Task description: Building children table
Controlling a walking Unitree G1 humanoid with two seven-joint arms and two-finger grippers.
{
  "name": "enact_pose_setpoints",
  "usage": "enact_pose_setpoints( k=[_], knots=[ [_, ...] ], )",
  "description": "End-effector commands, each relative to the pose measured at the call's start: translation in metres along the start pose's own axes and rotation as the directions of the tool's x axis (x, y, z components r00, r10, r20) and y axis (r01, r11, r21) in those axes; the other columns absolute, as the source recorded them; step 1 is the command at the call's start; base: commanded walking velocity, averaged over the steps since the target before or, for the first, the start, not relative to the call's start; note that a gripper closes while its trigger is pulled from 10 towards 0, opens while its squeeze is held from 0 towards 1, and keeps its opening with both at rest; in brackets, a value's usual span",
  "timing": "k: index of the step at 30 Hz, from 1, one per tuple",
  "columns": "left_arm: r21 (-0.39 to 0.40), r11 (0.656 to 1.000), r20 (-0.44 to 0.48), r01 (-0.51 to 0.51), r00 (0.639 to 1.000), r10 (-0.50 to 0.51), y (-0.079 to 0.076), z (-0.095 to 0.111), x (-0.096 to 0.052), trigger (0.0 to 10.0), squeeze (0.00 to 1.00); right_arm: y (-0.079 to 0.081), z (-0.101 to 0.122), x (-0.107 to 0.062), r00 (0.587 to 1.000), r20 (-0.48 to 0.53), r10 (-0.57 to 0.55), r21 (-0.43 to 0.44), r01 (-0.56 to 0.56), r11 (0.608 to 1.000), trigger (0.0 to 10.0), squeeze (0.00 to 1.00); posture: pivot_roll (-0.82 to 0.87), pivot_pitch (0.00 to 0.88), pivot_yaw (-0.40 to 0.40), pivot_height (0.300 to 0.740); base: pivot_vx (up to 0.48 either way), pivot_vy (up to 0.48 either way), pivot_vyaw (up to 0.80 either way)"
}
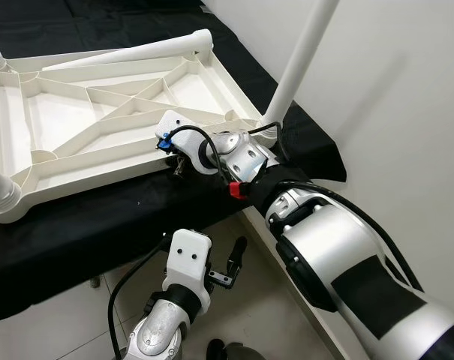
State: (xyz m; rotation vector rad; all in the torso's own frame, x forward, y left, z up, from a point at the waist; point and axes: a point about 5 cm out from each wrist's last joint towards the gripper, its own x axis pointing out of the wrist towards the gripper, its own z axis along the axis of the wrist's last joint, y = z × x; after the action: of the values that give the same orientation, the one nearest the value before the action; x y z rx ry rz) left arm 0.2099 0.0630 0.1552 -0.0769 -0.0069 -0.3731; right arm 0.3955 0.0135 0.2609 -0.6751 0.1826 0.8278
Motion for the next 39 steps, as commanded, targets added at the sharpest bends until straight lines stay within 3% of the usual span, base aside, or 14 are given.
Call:
enact_pose_setpoints(
  k=[1, 5, 6, 12, 13, 16, 17, 19, 21, 23, 24, 25, 28, 39],
  knots=[
    [-0.075, 0.993, 0.040, 0.094, 0.995, -0.092, -0.033, 0.008, 0.001, 10.0, 0.00, 0.001, -0.002, 0.001, 1.000, -0.004, -0.026, 0.092, 0.027, 0.995, 0.0, 0.00, -0.06, 0.252, -0.235, 0.740, 0.000, 0.000, 0.00],
    [-0.073, 0.993, 0.042, 0.094, 0.995, -0.091, -0.033, 0.009, 0.001, 10.0, 0.00, 0.001, 0.002, 0.001, 0.999, 0.015, -0.039, 0.135, 0.036, 0.990, 0.0, 0.00, -0.06, 0.252, -0.235, 0.740, 0.000, 0.000, 0.00],
    [-0.072, 0.993, 0.042, 0.094, 0.995, -0.092, -0.033, 0.008, 0.001, 10.0, 0.00, 0.001, 0.006, 0.001, 0.999, 0.034, -0.038, 0.166, 0.032, 0.986, 10.0, 0.00, -0.05, 0.248, -0.235, 0.740, 0.000, 0.000, 0.00],
    [-0.070, 0.994, 0.037, 0.085, 0.996, -0.083, -0.032, 0.007, 0.002, 10.0, 0.00, -0.011, 0.030, -0.007, 0.974, 0.208, -0.088, 0.204, 0.045, 0.978, 10.0, 0.00, -0.04, 0.236, -0.232, 0.740, 0.000, 0.000, 0.00],
    [-0.069, 0.994, 0.036, 0.081, 0.996, -0.079, -0.031, 0.006, 0.003, 10.0, 0.00, -0.021, 0.039, -0.014, 0.949, 0.295, -0.115, 0.237, 0.044, 0.971, 10.0, 1.00, -0.04, 0.228, -0.230, 0.740, 0.000, 0.000, 0.00],
    [-0.069, 0.994, 0.036, 0.081, 0.996, -0.079, -0.031, 0.006, 0.003, 10.0, 0.00, -0.021, 0.039, -0.014, 0.949, 0.295, -0.115, 0.237, 0.044, 0.971, 10.0, 1.00, -0.04, 0.228, -0.230, 0.740, 0.000, 0.000, 0.00],
    [-0.065, 0.995, 0.035, 0.079, 0.996, -0.077, -0.030, 0.005, 0.003, 10.0, 0.00, -0.035, 0.042, -0.024, 0.912, 0.369, -0.181, 0.293, 0.071, 0.953, 10.0, 1.00, -0.03, 0.213, -0.212, 0.740, 0.000, 0.000, 0.00],
    [-0.065, 0.995, 0.035, 0.079, 0.996, -0.077, -0.030, 0.005, 0.003, 10.0, 0.00, -0.035, 0.042, -0.024, 0.912, 0.369, -0.181, 0.293, 0.071, 0.953, 10.0, 1.00, -0.03, 0.213, -0.212, 0.740, 0.000, 0.000, 0.00],
    [-0.048, 0.996, 0.035, 0.074, 0.997, -0.072, -0.026, 0.004, 0.005, 10.0, 0.00, -0.062, 0.030, -0.043, 0.847, 0.433, -0.308, 0.399, 0.126, 0.908, 10.0, 1.00, -0.02, 0.189, -0.195, 0.740, 0.000, 0.000, 0.00],
    [-0.043, 0.996, 0.035, 0.073, 0.997, -0.071, -0.025, 0.003, 0.005, 10.0, 0.00, -0.067, 0.026, -0.047, 0.833, 0.438, -0.337, 0.422, 0.141, 0.896, 10.0, 1.00, -0.02, 0.186, -0.193, 0.740, 0.000, 0.000, 0.00],
    [-0.049, 0.998, 0.043, 0.041, 0.998, -0.039, -0.020, 0.005, 0.006, 10.0, 0.00, -0.078, 0.018, -0.055, 0.797, 0.436, -0.417, 0.473, 0.192, 0.860, 10.0, 0.00, -0.01, 0.173, -0.181, 0.740, 0.000, 0.000, 0.00],
    [-0.049, 0.998, 0.043, 0.041, 0.998, -0.039, -0.020, 0.005, 0.006, 10.0, 0.00, -0.078, 0.018, -0.055, 0.797, 0.436, -0.417, 0.473, 0.192, 0.860, 10.0, 0.00, -0.01, 0.173, -0.181, 0.740, 0.000, 0.000, 0.00],
    [-0.051, 0.999, 0.064, -0.014, 0.998, 0.017, -0.008, 0.009, 0.006, 10.0, 0.00, -0.095, -0.005, -0.078, 0.708, 0.444, -0.549, 0.518, 0.297, 0.802, 10.0, 0.00, -0.01, 0.156, -0.169, 0.740, 0.000, 0.000, 0.00],
    [-0.005, 0.998, 0.089, -0.062, 0.994, 0.062, 0.008, 0.016, 0.010, 10.0, 0.00, -0.076, -0.060, -0.097, 0.663, 0.366, -0.652, 0.543, 0.417, 0.729, 10.0, 0.00, 0.00, 0.114, -0.133, 0.740, 0.000, 0.000, 0.65]
  ],
)
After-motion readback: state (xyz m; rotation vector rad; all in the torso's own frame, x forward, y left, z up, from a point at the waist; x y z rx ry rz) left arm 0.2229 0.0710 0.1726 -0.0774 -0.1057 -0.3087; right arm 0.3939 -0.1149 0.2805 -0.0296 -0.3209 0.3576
